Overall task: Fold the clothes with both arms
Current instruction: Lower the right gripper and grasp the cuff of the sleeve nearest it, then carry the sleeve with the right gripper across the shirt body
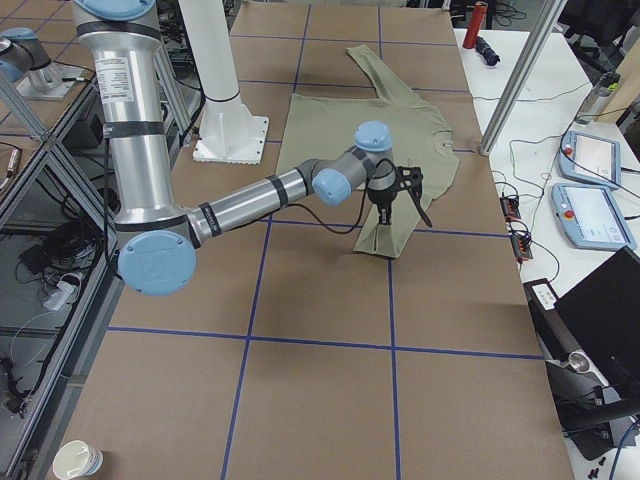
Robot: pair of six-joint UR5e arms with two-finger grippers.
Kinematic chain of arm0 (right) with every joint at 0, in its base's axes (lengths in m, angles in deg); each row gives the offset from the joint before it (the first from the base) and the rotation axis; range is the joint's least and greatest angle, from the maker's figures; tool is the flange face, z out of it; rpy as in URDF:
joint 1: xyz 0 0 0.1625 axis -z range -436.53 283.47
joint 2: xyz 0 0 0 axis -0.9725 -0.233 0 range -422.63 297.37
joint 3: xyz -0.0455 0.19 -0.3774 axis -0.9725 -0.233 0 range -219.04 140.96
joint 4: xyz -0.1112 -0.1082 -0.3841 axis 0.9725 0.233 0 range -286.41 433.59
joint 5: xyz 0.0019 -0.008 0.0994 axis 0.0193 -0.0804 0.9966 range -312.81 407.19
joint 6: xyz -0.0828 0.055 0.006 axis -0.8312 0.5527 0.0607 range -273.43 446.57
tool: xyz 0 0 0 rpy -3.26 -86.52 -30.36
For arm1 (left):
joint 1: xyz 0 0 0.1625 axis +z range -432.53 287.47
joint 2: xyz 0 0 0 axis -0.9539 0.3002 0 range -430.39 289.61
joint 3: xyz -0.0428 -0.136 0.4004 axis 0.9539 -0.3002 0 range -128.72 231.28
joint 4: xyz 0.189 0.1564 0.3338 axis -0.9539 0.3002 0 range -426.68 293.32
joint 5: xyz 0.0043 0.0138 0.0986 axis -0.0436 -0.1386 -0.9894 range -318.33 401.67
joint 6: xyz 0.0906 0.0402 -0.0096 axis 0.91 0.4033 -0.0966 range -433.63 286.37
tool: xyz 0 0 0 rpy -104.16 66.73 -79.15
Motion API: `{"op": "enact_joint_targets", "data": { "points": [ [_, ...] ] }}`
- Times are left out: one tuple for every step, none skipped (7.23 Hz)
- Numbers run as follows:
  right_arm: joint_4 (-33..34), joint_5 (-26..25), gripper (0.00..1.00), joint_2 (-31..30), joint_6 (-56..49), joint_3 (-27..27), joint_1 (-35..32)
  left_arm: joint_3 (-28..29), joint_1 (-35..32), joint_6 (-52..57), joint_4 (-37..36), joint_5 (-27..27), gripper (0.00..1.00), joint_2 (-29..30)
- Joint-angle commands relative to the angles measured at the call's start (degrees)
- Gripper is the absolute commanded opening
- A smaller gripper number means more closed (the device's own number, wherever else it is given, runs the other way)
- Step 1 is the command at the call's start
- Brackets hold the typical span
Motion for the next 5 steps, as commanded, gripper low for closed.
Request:
{"op": "enact_joint_targets", "data": {
  "points": [
    [25.06,-5.62,0.0,19.3,8.71,2.08,4.49,0.11,-0.01,-0.22,0.0,-0.09,1.0,0.09],
    [26.46,-9.4,0.0,22.77,14.49,1.64,8.09,0.29,0.08,-0.22,0.0,-0.09,1.0,0.09],
    [26.9,-11.52,0.0,28.38,19.33,-1.5,10.22,0.38,-0.01,-0.22,-0.09,-0.09,1.0,0.0],
    [27.08,-13.2,0.0,35.65,25.9,-7.44,12.41,0.55,-0.01,-0.22,-0.09,-0.09,1.0,0.0],
    [27.09,-17.13,0.0,45.65,32.41,-17.51,14.78,0.64,0.08,-0.31,-0.09,-0.18,1.0,0.0]
  ]
}}
